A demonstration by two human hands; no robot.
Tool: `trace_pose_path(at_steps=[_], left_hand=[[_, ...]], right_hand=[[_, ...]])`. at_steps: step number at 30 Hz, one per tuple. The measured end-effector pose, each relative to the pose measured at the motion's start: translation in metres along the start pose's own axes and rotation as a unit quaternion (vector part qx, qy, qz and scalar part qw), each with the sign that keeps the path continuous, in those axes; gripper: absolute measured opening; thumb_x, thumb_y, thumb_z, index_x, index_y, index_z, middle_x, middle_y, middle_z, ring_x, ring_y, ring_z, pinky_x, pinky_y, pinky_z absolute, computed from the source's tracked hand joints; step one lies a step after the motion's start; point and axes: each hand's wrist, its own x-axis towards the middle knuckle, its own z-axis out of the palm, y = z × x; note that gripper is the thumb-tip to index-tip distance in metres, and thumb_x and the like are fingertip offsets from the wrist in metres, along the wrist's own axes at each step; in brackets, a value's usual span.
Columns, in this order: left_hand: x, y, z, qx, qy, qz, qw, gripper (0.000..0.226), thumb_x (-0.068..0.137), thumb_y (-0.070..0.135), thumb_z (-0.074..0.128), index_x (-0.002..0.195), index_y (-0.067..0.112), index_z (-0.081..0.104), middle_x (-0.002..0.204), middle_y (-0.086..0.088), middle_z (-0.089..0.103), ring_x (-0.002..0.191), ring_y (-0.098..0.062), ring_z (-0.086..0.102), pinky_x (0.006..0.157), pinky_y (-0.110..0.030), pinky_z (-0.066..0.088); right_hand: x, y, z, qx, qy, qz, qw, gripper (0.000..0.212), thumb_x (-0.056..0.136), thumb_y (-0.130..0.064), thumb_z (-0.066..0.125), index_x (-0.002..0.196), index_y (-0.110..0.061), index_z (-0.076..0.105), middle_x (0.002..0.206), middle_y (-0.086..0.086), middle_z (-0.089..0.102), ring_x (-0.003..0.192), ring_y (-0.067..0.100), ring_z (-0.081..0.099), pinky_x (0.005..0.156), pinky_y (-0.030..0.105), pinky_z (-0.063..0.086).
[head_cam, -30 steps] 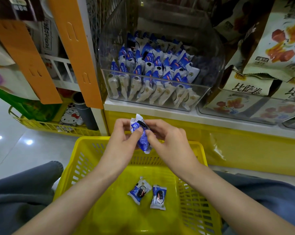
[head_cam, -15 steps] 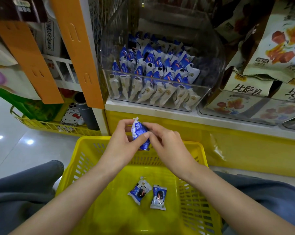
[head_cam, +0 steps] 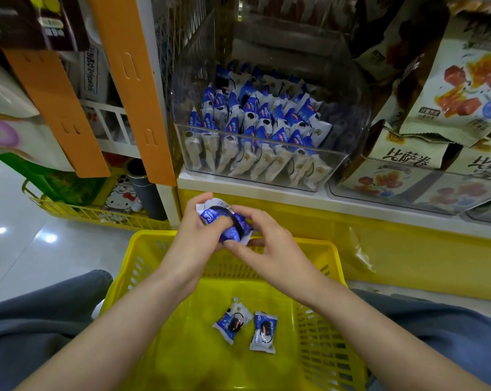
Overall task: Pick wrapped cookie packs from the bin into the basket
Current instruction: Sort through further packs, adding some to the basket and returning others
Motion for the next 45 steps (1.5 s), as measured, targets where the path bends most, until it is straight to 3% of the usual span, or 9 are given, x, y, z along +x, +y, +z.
trace_pose_path(at_steps=[7, 10, 18, 21, 27, 31, 35, 39, 45], left_hand=[[0.001, 0.006, -0.012, 0.361, -0.089, 0.203, 0.906, 0.033, 0.079, 0.016, 0.068, 0.106, 0.032, 0.057, 0.112, 0.009, 0.051, 0.105, -0.002, 0.050, 0.084, 0.000, 0.034], [-0.001, 0.006, -0.015, 0.374, -0.149, 0.221, 0.889, 0.024, 0.080, 0.015, 0.069, 0.088, 0.036, 0.060, 0.091, 0.013, 0.067, 0.089, 0.000, 0.061, 0.082, -0.023, 0.051], [-0.006, 0.001, -0.014, 0.437, -0.033, 0.318, 0.841, 0.008, 0.089, 0.020, 0.057, 0.088, 0.021, 0.065, 0.081, 0.012, 0.061, 0.076, -0.002, 0.056, 0.064, -0.015, 0.043], [-0.008, -0.004, -0.009, 0.444, -0.032, 0.316, 0.838, 0.011, 0.092, 0.019, 0.053, 0.093, 0.017, 0.064, 0.086, 0.007, 0.062, 0.076, -0.005, 0.056, 0.066, -0.020, 0.045], [-0.004, -0.002, -0.012, 0.457, -0.056, 0.323, 0.827, 0.013, 0.092, 0.018, 0.052, 0.090, 0.013, 0.064, 0.079, 0.005, 0.058, 0.071, -0.010, 0.054, 0.064, -0.023, 0.041], [-0.003, -0.005, -0.010, 0.452, -0.052, 0.305, 0.836, 0.015, 0.092, 0.017, 0.051, 0.079, 0.017, 0.057, 0.067, 0.012, 0.049, 0.064, -0.007, 0.050, 0.058, -0.018, 0.036], [0.000, -0.007, -0.008, 0.404, -0.043, 0.258, 0.877, 0.016, 0.092, 0.018, 0.052, 0.078, 0.016, 0.060, 0.067, 0.006, 0.059, 0.064, -0.012, 0.059, 0.060, -0.028, 0.051], [-0.002, -0.007, -0.005, 0.310, -0.044, 0.194, 0.930, 0.019, 0.092, 0.017, 0.052, 0.079, 0.025, 0.063, 0.070, 0.002, 0.066, 0.066, -0.015, 0.066, 0.056, -0.029, 0.058], [-0.003, -0.010, -0.001, 0.310, -0.082, 0.150, 0.935, 0.022, 0.087, 0.004, 0.057, 0.104, 0.015, 0.066, 0.084, 0.010, 0.066, 0.078, -0.009, 0.065, 0.076, -0.030, 0.055]], right_hand=[[0.004, -0.002, -0.021, -0.101, -0.020, -0.002, 0.995, 0.039, 0.080, -0.018, 0.058, 0.119, -0.022, 0.060, 0.113, -0.008, 0.060, 0.096, -0.003, 0.049, 0.083, 0.006, 0.036], [0.001, -0.002, -0.025, -0.137, -0.042, -0.018, 0.989, 0.035, 0.079, -0.018, 0.056, 0.113, -0.022, 0.062, 0.107, -0.009, 0.059, 0.095, -0.001, 0.049, 0.083, 0.008, 0.034], [-0.004, -0.003, -0.013, 0.093, 0.048, 0.113, 0.988, 0.064, 0.077, -0.039, 0.068, 0.130, -0.027, 0.033, 0.118, -0.017, 0.047, 0.099, -0.005, 0.054, 0.076, 0.011, 0.048], [-0.003, -0.001, -0.005, 0.159, 0.042, 0.167, 0.972, 0.065, 0.081, -0.032, 0.067, 0.133, -0.015, 0.032, 0.116, -0.003, 0.055, 0.093, 0.009, 0.063, 0.083, 0.030, 0.055], [0.000, 0.005, -0.009, 0.133, 0.011, 0.127, 0.983, 0.054, 0.085, -0.022, 0.064, 0.133, -0.020, 0.039, 0.099, -0.013, 0.062, 0.097, 0.013, 0.063, 0.088, 0.030, 0.052], [0.001, 0.005, -0.008, 0.117, 0.005, 0.123, 0.986, 0.062, 0.087, -0.015, 0.061, 0.141, -0.017, 0.029, 0.103, -0.015, 0.059, 0.090, 0.001, 0.056, 0.078, 0.011, 0.045], [0.004, 0.006, -0.008, 0.170, 0.034, 0.151, 0.973, 0.066, 0.088, -0.013, 0.059, 0.142, -0.010, 0.021, 0.107, -0.008, 0.060, 0.104, 0.016, 0.058, 0.088, 0.025, 0.048], [0.004, 0.005, -0.008, 0.226, 0.032, 0.168, 0.959, 0.052, 0.092, -0.016, 0.054, 0.137, -0.012, 0.030, 0.116, 0.004, 0.061, 0.083, 0.001, 0.063, 0.067, 0.017, 0.054], [0.005, 0.012, -0.013, 0.257, 0.045, 0.176, 0.949, 0.037, 0.096, -0.013, 0.046, 0.131, -0.005, 0.040, 0.093, -0.003, 0.065, 0.073, 0.001, 0.065, 0.069, 0.021, 0.056]])
